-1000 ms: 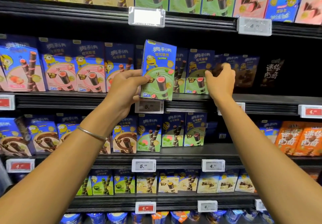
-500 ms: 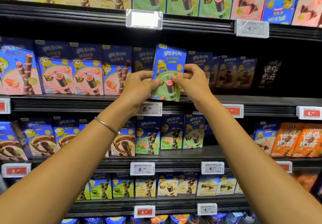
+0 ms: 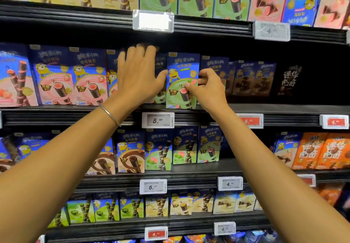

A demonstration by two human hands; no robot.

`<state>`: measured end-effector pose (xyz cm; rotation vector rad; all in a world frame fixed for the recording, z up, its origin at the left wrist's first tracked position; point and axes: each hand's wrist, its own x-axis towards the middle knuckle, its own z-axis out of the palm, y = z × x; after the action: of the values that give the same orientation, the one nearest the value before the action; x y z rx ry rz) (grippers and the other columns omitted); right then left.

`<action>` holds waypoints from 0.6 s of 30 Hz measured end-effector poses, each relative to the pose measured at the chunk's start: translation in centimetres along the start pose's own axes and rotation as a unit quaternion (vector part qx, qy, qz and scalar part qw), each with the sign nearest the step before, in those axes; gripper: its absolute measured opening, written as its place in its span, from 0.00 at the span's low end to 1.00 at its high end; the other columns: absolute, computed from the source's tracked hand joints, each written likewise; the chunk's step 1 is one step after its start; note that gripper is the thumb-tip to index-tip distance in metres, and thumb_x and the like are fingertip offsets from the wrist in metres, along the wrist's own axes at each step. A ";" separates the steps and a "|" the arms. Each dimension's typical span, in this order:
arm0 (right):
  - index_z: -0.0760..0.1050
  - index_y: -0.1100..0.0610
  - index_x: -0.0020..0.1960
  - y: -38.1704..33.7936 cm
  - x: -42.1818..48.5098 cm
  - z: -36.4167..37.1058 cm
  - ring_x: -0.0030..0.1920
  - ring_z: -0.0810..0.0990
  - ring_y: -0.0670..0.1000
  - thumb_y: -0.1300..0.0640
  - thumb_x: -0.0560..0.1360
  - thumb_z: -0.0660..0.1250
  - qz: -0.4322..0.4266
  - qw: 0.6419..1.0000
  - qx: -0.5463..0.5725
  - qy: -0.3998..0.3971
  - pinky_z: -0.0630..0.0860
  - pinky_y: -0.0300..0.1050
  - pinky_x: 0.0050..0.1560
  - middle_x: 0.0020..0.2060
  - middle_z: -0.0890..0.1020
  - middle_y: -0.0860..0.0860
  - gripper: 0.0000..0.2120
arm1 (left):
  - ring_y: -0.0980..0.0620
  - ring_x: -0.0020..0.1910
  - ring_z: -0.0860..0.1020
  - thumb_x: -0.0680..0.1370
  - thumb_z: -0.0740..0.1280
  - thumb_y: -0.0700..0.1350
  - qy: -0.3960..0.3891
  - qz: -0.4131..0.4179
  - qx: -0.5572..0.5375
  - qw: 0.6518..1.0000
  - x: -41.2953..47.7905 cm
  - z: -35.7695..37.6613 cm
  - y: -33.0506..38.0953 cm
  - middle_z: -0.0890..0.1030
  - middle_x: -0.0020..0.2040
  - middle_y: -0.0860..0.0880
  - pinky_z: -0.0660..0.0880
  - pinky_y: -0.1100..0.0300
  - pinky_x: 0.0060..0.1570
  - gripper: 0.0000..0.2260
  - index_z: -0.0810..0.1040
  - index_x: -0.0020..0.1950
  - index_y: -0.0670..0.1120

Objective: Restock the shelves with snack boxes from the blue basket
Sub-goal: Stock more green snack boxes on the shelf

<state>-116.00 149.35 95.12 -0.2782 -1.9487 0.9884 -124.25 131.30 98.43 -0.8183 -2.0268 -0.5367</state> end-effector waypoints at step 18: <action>0.68 0.54 0.69 2.4 0.7 -1.7 0.65 0.66 0.55 0.36 0.67 0.75 -0.019 0.979 -0.121 0.164 0.71 0.50 0.59 0.65 0.68 0.54 0.38 | 0.37 0.72 0.71 0.75 0.68 0.67 -0.055 0.071 0.045 0.995 2.7 1.7 1.4 0.76 0.70 0.42 0.51 0.35 0.79 0.35 0.67 0.77 0.50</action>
<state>-115.48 152.22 94.26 -0.5059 -1.7605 0.6337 -125.29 134.28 99.90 -0.9461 -2.0570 -0.3249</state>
